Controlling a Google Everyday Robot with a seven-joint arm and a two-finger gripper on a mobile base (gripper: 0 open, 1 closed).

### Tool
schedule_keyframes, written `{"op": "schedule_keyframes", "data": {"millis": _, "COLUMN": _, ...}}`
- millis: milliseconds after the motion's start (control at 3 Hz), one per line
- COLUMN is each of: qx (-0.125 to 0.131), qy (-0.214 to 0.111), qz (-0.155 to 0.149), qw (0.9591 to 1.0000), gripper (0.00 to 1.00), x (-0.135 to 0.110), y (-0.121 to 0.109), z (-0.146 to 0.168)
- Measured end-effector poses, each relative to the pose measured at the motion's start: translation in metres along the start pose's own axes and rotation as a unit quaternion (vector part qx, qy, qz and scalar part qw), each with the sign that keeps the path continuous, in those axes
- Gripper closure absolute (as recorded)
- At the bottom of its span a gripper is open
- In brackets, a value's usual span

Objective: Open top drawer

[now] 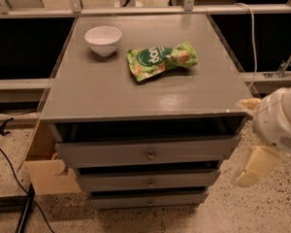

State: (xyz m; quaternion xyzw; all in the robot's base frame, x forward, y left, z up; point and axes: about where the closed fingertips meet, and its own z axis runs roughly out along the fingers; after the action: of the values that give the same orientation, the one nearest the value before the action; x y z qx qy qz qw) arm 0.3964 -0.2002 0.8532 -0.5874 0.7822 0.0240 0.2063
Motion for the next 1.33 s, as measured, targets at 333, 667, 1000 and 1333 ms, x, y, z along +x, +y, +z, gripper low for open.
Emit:
{"op": "schedule_keyframes", "data": {"millis": 333, "qx": -0.017, "qy": -0.005, "qz": 0.013, "qw": 0.9998, "gripper": 0.0, "x": 0.012, "y": 0.029, "z": 0.064}}
{"op": "schedule_keyframes", "data": {"millis": 667, "qx": -0.017, "qy": -0.005, "qz": 0.013, "qw": 0.9998, "gripper": 0.0, "x": 0.012, "y": 0.029, "z": 0.064}}
{"op": "schedule_keyframes", "data": {"millis": 1000, "qx": -0.022, "qy": -0.009, "qz": 0.018, "qw": 0.9995, "gripper": 0.0, "x": 0.022, "y": 0.032, "z": 0.08}}
{"op": "schedule_keyframes", "data": {"millis": 1333, "qx": -0.025, "qy": -0.023, "qz": 0.023, "qw": 0.9992, "gripper": 0.0, "x": 0.032, "y": 0.034, "z": 0.101}}
